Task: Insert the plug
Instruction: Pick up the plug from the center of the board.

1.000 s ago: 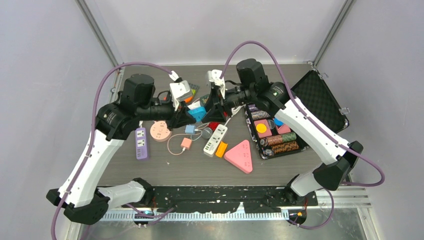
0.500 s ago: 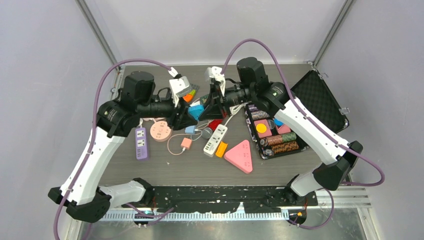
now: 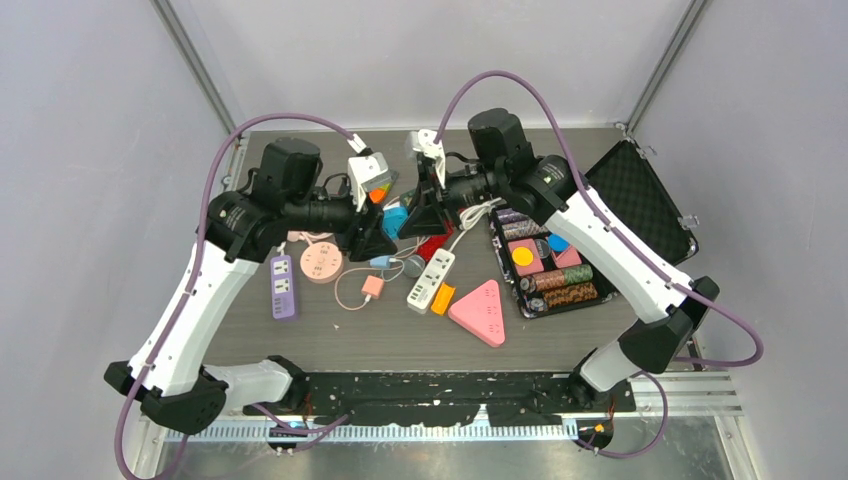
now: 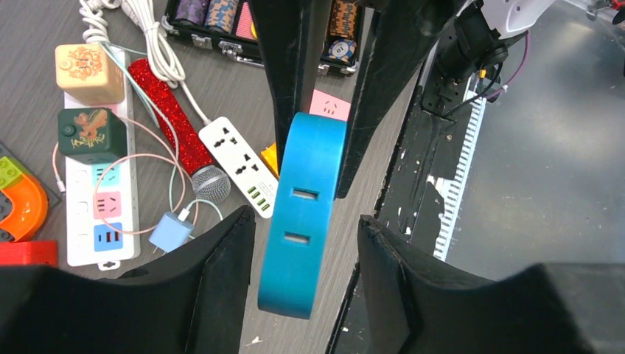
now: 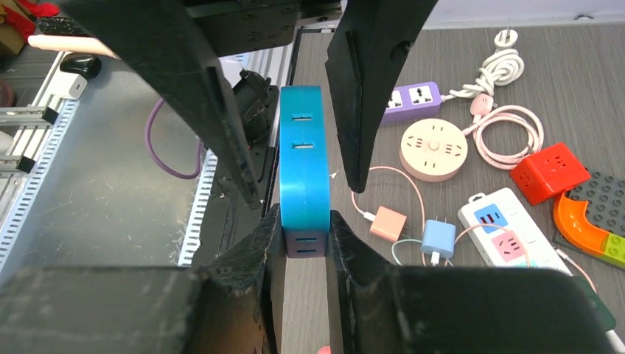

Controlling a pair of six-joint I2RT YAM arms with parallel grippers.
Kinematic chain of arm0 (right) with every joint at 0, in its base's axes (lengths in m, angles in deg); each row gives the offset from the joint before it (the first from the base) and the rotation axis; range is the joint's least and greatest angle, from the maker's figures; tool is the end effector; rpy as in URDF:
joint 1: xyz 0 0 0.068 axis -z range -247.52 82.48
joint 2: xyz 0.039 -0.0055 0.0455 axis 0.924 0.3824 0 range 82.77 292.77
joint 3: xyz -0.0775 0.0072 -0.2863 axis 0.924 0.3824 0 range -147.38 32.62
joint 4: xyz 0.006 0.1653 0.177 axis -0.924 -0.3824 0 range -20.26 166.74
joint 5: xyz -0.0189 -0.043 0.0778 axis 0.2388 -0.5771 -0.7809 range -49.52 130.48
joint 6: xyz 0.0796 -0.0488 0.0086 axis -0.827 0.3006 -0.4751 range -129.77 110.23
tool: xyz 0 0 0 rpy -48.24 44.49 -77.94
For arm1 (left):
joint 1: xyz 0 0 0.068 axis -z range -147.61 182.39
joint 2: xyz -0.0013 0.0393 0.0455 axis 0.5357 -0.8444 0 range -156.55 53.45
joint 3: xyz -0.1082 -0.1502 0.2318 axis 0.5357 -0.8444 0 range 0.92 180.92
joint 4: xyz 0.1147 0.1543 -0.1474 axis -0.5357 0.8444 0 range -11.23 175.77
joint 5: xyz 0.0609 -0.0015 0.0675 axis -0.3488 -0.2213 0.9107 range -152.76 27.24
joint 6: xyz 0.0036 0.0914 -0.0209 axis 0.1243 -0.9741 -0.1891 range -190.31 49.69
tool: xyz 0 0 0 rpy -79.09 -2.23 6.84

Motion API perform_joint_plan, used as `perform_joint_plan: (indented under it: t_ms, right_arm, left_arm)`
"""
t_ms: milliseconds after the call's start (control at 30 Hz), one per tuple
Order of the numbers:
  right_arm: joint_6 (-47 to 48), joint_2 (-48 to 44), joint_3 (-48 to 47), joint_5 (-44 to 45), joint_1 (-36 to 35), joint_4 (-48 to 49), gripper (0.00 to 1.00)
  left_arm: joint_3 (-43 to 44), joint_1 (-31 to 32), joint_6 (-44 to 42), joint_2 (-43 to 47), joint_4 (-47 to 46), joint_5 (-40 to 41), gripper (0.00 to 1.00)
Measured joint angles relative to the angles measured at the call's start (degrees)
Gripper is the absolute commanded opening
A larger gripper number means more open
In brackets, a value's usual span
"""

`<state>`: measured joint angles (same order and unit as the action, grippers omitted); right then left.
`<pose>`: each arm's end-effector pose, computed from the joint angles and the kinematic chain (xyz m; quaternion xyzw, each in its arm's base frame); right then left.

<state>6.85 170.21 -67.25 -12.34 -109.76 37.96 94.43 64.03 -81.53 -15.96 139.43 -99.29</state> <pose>0.1957 0.2686 0.4532 -0.5782 0.5475 0.4733 0.3768 0.1548 -0.1546 0.4455 0.4411 0.7381 -0.3512 0.3706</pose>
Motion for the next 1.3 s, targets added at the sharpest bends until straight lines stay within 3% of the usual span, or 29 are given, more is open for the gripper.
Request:
perform_joint_plan:
  t_ms: [400, 533, 667, 767, 833, 1033, 1300]
  right_arm:
    - [2.27, 2.23, -1.92, 0.66, -0.5, -5.31, 0.05]
    - [3.23, 2.25, -2.25, 0.59, -0.74, -6.4, 0.05]
    - [3.69, 2.49, -2.69, 0.66, -0.7, -7.45, 0.05]
    - [3.65, 2.97, -3.1, 0.66, -0.79, -7.56, 0.05]
    - [3.67, 3.21, -3.21, 0.66, -0.79, -7.58, 0.05]
    - [4.04, 3.39, -3.21, 0.61, -0.79, -7.63, 0.05]
    - [5.2, 3.45, -3.21, -0.24, -0.79, -8.04, 0.05]
  left_arm:
    - [0.0, -0.07, -1.11, 0.04, 0.5, -0.17, 0.23]
    - [0.0, -0.07, -1.2, -0.22, 0.9, -1.31, 0.23]
    - [0.0, -0.09, -1.27, -0.83, 0.94, -1.81, 0.35]
    - [0.0, -0.04, -1.25, -1.16, 0.94, -2.1, 0.37]
    - [0.0, -0.04, -1.27, -1.36, 0.94, -2.14, 0.35]
    - [0.0, -0.04, -1.44, -1.36, 0.94, -1.66, 0.16]
    - [0.0, -0.04, -2.43, -1.36, 1.57, -2.8, 0.21]
